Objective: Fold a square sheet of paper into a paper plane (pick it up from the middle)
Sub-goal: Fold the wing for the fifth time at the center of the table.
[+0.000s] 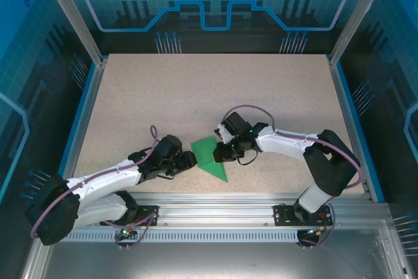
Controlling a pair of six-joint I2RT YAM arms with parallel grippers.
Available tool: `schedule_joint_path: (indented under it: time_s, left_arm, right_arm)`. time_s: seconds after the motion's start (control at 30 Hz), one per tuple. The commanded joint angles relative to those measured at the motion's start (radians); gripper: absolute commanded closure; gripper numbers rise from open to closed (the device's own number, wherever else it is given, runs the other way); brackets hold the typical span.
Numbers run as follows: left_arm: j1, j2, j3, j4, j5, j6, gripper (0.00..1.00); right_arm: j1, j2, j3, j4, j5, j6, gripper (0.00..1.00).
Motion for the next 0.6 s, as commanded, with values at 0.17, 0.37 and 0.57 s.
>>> schedule_joint_path:
  time_s: [0.17,0.37,0.57]
  left_arm:
    - [-0.049,0.083,0.057,0.026,0.009,-0.005,0.44]
    - [-0.072,0.133,0.08,0.042,0.014,-0.001,0.43]
    - [-0.097,0.173,0.093,0.069,0.017,-0.015,0.41]
  right_arm:
    - [-0.031,0.061,-0.025,0.028,-0.008,-0.025,0.91]
    - [-0.068,0.071,-0.1,0.068,-0.022,-0.024,0.91]
    - [-0.107,0.069,-0.152,0.141,-0.071,-0.004,0.9]
